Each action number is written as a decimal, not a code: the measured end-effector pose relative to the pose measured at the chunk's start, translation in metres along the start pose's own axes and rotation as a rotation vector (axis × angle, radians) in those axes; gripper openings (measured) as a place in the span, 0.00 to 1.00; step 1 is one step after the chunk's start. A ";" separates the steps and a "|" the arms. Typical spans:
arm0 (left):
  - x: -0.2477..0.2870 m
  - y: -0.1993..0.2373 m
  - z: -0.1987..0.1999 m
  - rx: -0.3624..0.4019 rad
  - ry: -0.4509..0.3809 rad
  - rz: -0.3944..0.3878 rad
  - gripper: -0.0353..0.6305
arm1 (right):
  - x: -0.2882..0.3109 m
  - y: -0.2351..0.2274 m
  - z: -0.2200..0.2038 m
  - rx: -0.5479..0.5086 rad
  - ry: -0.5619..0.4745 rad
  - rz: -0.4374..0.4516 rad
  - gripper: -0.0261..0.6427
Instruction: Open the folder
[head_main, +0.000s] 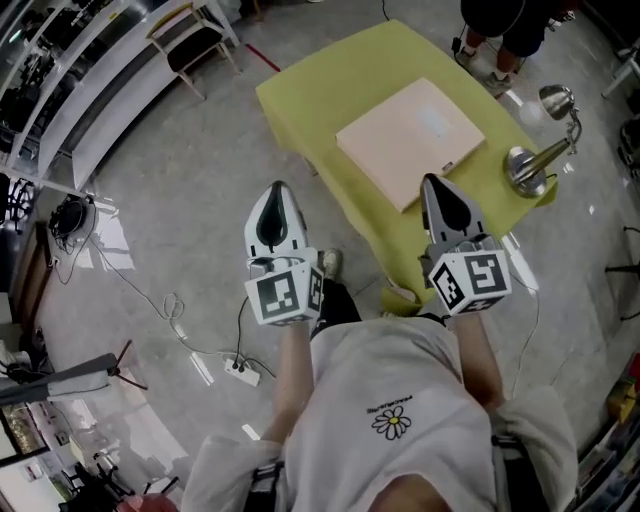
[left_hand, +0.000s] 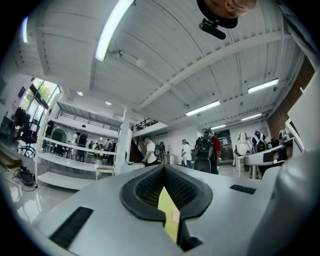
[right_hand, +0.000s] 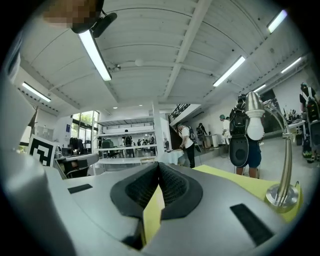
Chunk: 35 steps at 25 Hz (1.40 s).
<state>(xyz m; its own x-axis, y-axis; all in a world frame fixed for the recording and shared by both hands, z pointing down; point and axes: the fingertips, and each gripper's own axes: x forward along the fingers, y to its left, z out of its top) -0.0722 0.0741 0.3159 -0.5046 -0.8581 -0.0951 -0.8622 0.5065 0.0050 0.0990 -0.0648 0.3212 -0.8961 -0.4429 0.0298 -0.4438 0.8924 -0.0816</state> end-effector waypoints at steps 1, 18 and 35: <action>0.017 0.010 0.000 -0.007 -0.003 -0.015 0.08 | 0.018 0.000 0.004 -0.004 -0.007 -0.015 0.06; 0.217 0.060 -0.052 -0.291 0.130 -0.372 0.07 | 0.145 -0.011 0.001 0.031 0.021 -0.390 0.06; 0.180 -0.026 -0.215 -0.929 0.823 -0.455 0.08 | 0.118 -0.041 -0.032 0.132 0.059 -0.452 0.06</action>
<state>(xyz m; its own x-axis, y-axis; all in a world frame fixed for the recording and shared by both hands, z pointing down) -0.1500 -0.1116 0.5129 0.2409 -0.9026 0.3569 -0.5029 0.1984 0.8412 0.0112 -0.1507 0.3598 -0.6139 -0.7753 0.1483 -0.7880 0.5907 -0.1736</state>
